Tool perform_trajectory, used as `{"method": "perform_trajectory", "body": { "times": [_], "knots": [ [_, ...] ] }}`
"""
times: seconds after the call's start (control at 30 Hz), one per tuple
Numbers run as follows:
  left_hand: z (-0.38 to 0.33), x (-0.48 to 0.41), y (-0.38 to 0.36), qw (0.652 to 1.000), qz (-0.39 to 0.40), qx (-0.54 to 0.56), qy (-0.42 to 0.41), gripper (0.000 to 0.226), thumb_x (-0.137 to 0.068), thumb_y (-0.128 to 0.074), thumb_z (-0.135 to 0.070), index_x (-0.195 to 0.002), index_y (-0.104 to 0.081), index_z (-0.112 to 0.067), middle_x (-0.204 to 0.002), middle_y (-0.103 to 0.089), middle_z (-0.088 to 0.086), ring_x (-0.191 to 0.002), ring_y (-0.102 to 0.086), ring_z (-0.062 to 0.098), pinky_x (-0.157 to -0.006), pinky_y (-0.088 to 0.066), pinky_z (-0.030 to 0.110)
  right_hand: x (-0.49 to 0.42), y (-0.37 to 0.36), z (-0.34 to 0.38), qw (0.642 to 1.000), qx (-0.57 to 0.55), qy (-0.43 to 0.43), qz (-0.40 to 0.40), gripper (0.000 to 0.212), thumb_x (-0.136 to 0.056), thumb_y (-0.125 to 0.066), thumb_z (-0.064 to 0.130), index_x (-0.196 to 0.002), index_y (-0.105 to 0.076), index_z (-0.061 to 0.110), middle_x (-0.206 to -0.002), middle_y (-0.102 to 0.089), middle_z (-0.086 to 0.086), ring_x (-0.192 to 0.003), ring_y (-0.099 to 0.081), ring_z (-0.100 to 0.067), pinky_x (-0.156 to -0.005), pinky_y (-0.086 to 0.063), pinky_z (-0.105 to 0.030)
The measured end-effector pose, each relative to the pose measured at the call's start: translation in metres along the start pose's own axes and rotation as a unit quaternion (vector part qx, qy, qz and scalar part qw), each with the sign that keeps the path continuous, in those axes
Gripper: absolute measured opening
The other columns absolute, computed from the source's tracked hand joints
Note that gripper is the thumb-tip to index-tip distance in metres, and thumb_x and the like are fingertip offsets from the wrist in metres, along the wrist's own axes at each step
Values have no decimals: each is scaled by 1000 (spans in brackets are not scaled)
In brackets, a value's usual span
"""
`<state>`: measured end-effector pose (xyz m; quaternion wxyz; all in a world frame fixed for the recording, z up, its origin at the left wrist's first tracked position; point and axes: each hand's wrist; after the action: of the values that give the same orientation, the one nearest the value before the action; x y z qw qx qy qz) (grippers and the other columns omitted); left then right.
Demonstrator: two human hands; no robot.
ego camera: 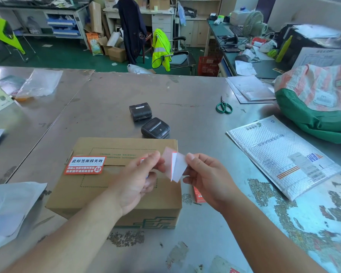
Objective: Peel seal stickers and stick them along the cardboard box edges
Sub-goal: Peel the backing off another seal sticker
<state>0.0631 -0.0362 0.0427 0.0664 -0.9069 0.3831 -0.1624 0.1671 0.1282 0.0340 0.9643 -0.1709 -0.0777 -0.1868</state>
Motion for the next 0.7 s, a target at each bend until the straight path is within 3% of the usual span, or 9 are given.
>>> {"method": "perform_trajectory", "body": {
  "times": [0.1,0.13,0.17,0.23,0.3,0.4,0.5,0.6,0.7],
  "knots": [
    [-1,2,-4,996,24,-79,-28,92,-56,-64,-85,-106,-66,-7,-68,-54,-10,-49,-27,8,-46,-25,17,-1,-5,-5,999,45,3,3,24,-91,-67,31,-84,-63,8,-81,-73,-8,-75,-66,-17,-69,-47,-29],
    [-2,3,-5,994,17,-106,-35,96,-49,-65,-87,-106,-65,-9,-67,-55,-13,-50,-37,5,-50,-34,15,-1,-6,-6,999,51,3,6,26,-90,-65,32,-87,-64,6,-83,-73,-10,-77,-66,-19,-69,-48,-28],
    [-2,3,-5,991,8,-130,-43,88,-49,-68,-85,-100,-67,-13,-68,-59,-16,-55,-47,4,-60,-42,18,-1,-8,-7,999,51,2,11,28,-93,-63,31,-90,-64,4,-85,-73,-12,-78,-65,-21,-70,-49,-29],
    [-3,4,-7,987,-8,-157,-38,45,-69,-74,-66,-79,-67,-23,-72,-64,-17,-65,-57,3,-74,-45,26,-1,-9,-8,999,36,-3,21,26,-98,-59,27,-90,-63,3,-84,-72,-12,-75,-64,-20,-69,-48,-29],
    [-4,6,-10,994,-20,-105,-19,24,-87,-67,-37,-69,-61,-22,-68,-62,-15,-60,-57,1,-65,-45,20,-1,-9,-8,1000,13,-11,23,26,-97,-60,28,-90,-64,3,-83,-72,-12,-73,-64,-20,-69,-46,-30],
    [-2,7,-7,998,-56,5,7,24,-92,-62,-20,-71,-50,-19,-65,-51,-3,-51,-45,4,-45,-35,15,0,-9,-6,1000,-12,-17,16,32,-93,-62,31,-101,-66,1,-89,-72,-15,-76,-64,-22,-71,-44,-33],
    [0,6,-1,993,-101,57,19,25,-98,-49,-13,-73,-45,-17,-71,-57,4,-58,-56,15,-57,-43,27,-1,-6,-5,999,-26,-20,2,29,-91,-61,31,-96,-69,4,-91,-71,-18,-83,-62,-29,-77,-43,-39],
    [-3,9,0,990,-96,100,13,26,-100,-40,-6,-74,-42,-14,-73,-68,9,-64,-70,26,-74,-56,40,-2,-4,-6,999,-46,-25,-5,26,-90,-59,30,-89,-73,9,-98,-67,-24,-95,-57,-35,-84,-40,-47],
    [-3,9,10,990,-108,93,5,32,-89,-56,-1,-68,-39,-18,-76,-61,7,-72,-65,25,-65,-58,37,-4,-5,-1,998,-64,-27,-5,16,-88,-67,23,-86,-70,7,-95,-66,-22,-91,-58,-33,-79,-45,-41]
  ]
}}
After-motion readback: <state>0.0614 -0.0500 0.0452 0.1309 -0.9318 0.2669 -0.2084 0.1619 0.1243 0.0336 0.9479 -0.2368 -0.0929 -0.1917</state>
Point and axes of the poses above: each hand's wrist, its own x-axis away from the middle knuckle, its own y-axis out of the back of the hand, z = x × y
